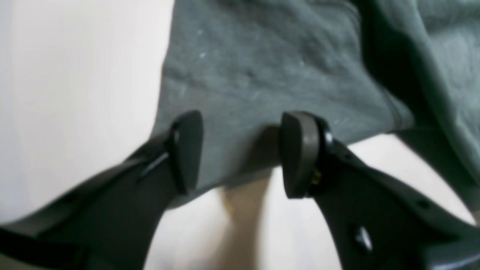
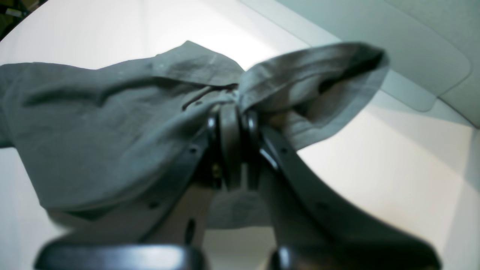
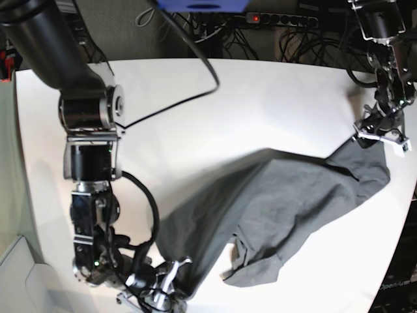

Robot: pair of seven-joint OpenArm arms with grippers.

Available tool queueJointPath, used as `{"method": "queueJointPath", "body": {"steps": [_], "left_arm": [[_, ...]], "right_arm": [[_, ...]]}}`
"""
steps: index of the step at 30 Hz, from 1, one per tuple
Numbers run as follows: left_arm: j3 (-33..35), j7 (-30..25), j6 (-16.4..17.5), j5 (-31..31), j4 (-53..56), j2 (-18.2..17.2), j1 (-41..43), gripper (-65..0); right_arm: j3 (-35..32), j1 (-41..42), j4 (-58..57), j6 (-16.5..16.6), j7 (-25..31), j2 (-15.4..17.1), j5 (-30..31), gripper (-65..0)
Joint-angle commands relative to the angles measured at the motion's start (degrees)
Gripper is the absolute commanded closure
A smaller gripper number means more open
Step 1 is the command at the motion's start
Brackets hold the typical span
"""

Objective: Layout the t-shirt on the table in an organized manner, then fold the t-shirt properly
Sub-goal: 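Pull the held t-shirt edge with the right gripper away from the left gripper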

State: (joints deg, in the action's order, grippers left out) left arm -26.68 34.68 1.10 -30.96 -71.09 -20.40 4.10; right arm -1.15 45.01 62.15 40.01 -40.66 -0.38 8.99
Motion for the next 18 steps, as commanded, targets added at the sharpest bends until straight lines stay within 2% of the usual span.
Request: {"method": "queueJointPath", "body": {"steps": [1, 6, 9, 12, 15, 18], "left_arm": [[-0.2, 2.1, -0.9, 0.6, -0.2, -0.8, 0.1, -32.9], [-0.2, 2.1, -0.9, 0.6, -0.2, -0.9, 0.7, -32.9], [-0.2, 2.1, -0.9, 0.6, -0.3, -0.9, 0.8, -32.9], [-0.2, 2.1, -0.9, 0.6, -0.3, -0.9, 1.0, -32.9], [-0.2, 2.1, -0.9, 0.6, -0.3, -0.9, 1.0, -32.9], [-0.2, 2.1, -0.9, 0.6, -0.3, -0.9, 1.0, -32.9]], "right_arm": [[0.0, 3.4, -0.3, 0.0, 2.5, -0.5, 1.0, 0.0], [-0.4, 6.2, -11.7, 0.0, 5.8, -2.1, 0.9, -0.5], [-0.4, 7.5, -17.9, 0.0, 8.4, -3.9, 0.9, -5.6], [-0.4, 7.7, -18.9, 0.0, 10.4, -5.9, 0.9, -11.0], [-0.4, 7.7, -18.9, 0.0, 11.1, -7.9, 0.9, -14.4], [-0.4, 7.8, -18.9, 0.0, 10.4, -8.6, 0.8, -19.9]]}}
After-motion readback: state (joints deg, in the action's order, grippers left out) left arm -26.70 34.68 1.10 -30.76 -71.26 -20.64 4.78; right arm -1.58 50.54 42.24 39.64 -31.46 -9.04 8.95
